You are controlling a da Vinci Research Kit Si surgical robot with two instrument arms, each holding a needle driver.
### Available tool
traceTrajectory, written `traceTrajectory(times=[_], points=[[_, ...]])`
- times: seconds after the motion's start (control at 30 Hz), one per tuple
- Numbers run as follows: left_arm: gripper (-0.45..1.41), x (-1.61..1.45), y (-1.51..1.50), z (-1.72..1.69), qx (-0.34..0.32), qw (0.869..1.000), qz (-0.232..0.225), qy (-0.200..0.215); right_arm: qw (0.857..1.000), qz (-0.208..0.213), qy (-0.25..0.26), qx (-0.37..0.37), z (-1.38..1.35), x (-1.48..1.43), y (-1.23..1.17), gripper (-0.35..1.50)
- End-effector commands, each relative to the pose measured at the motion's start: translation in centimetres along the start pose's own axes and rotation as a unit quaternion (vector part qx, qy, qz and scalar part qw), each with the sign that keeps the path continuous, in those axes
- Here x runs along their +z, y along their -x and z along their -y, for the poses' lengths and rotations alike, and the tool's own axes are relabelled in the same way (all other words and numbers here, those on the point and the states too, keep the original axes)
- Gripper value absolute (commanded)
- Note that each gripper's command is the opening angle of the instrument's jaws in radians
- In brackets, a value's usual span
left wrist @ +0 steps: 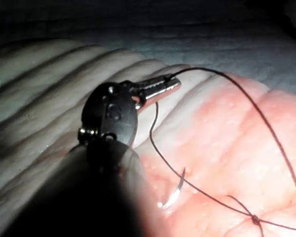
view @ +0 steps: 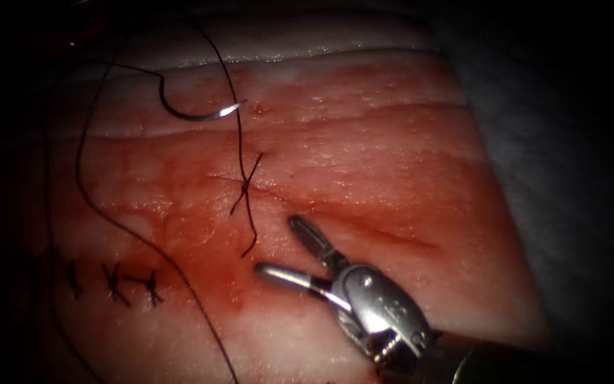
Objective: Wound Closure
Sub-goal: Use the right jaws to cut the suture.
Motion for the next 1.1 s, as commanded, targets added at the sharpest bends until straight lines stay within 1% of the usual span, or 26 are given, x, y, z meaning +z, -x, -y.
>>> traceTrajectory(times=[0.03,0.13,0.27,0.43,0.63,0.73,0.9,1.0,1.1], points=[[-0.45,0.05,-0.07,0.02,0.005,1.000,0.003,0.003,1.000,0.002,-0.012,-0.001,0.07,-0.01,0.04,1.47],[-0.45,0.11,-0.25,-0.12,0.005,1.000,0.007,0.008,1.000,0.006,-0.015,-0.023,0.11,-0.08,-0.03,1.47],[-0.45,0.23,-0.44,-0.32,0.016,1.000,0.012,0.012,0.999,0.009,-0.012,-0.035,0.08,-0.03,-0.16,1.47],[-0.45,0.35,-0.67,-0.54,0.033,0.999,0.016,0.023,0.999,0.026,-0.008,-0.038,-0.08,0.13,-0.33,1.45],[-0.45,0.44,-0.94,-0.78,0.043,0.998,0.021,0.035,0.999,0.029,-0.005,-0.040,-0.29,0.29,-0.46,1.40],[-0.45,0.48,-1.06,-0.90,0.051,0.998,0.023,0.039,0.998,0.040,-0.002,-0.039,-0.36,0.39,-0.49,1.35],[-0.45,0.55,-1.22,-1.04,0.059,0.997,0.020,0.042,0.996,0.077,0.009,-0.039,-0.41,0.63,-0.48,1.35],[-0.45,0.59,-1.30,-1.10,0.064,0.997,0.021,0.043,0.994,0.098,0.019,-0.046,-0.42,0.82,-0.44,1.43],[-0.45,0.62,-1.38,-1.15,0.069,0.996,0.019,0.044,0.992,0.109,0.019,-0.061,-0.40,1.00,-0.38,1.43]])
